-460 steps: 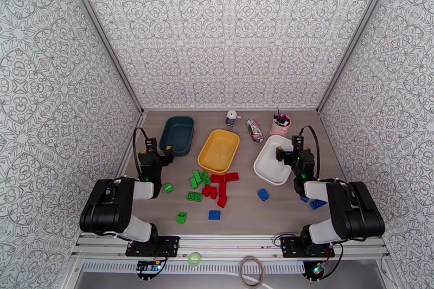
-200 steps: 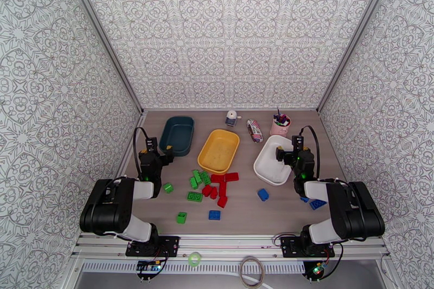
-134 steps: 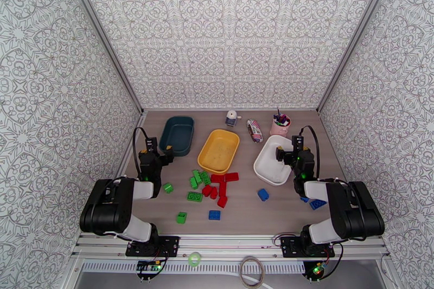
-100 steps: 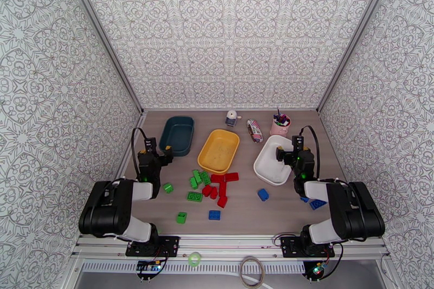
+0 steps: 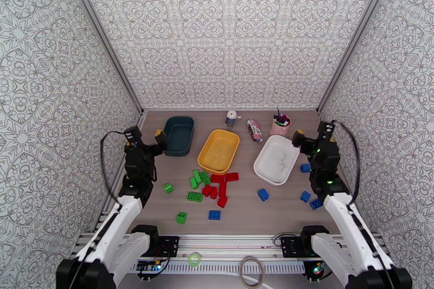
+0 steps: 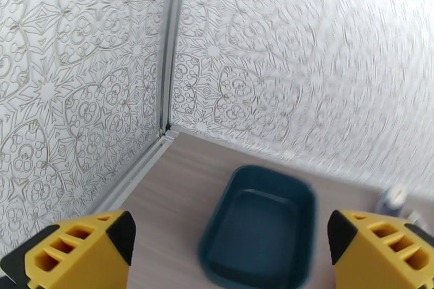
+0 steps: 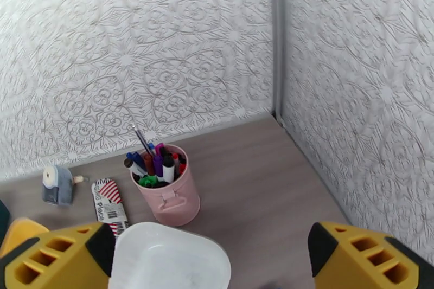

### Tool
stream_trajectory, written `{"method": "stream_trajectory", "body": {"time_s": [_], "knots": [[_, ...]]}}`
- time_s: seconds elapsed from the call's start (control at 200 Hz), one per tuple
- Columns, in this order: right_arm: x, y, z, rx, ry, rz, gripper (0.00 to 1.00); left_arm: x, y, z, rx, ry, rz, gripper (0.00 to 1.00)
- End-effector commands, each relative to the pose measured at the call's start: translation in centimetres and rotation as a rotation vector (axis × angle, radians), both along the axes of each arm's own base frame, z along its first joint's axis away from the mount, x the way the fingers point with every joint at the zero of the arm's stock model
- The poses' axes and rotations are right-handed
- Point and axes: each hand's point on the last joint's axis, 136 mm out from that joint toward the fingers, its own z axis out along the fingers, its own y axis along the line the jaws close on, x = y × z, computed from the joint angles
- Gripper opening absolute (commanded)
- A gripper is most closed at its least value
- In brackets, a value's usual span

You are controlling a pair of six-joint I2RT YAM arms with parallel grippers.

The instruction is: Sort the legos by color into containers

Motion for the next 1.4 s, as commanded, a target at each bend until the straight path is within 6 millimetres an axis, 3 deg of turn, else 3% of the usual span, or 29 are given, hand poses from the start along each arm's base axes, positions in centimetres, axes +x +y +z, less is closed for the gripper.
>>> {"method": "stream_trajectory", "body": {"time_s": [0.0,0.09,0.205,0.265,0.37,0.53,0.745,0.9,1.005,1.095,1.391], "knots": [[-4.0,-1.1,-6.0,0.186,0.349,-0.164,0.99,-2.3,0.7,-4.0,-0.253,0.201,0.093,0.99],[-3.4,1.5,-6.3,0.324,0.388,-0.069,0.99,-2.7,-0.1,-4.2,-0.422,0.206,0.054,0.99],[-2.4,5.8,-5.8,0.482,0.422,0.132,0.81,-3.8,0.4,-5.0,-0.621,0.155,0.083,0.99],[-2.2,7.5,-6.3,0.523,0.501,0.207,0.75,-4.3,0.5,-4.9,-0.689,0.114,0.091,0.99],[-3.0,9.3,-6.8,0.503,0.590,0.283,0.74,-3.5,-1.2,-4.8,-0.776,0.162,-0.024,0.99],[-5.8,11.6,-7.5,0.413,0.689,0.384,0.74,-2.4,-6.8,-4.3,-0.706,0.341,-0.239,0.88],[-10.9,14.6,-11.6,0.326,0.854,0.447,0.75,-3.3,-16.1,-5.9,-0.571,0.493,-0.434,0.87],[-13.1,16.0,-14.2,0.265,0.936,0.486,0.79,-4.3,-20.2,-7.0,-0.523,0.552,-0.493,0.84],[-13.8,16.6,-15.8,0.203,1.001,0.505,0.79,-4.6,-20.5,-7.6,-0.532,0.570,-0.487,0.84],[-14.3,17.3,-17.0,0.150,1.045,0.524,0.79,-4.7,-20.0,-7.8,-0.532,0.578,-0.474,0.90],[-15.0,19.1,-20.3,0.042,1.140,0.587,0.74,-5.1,-17.8,-8.8,-0.579,0.600,-0.418,0.91]]}}
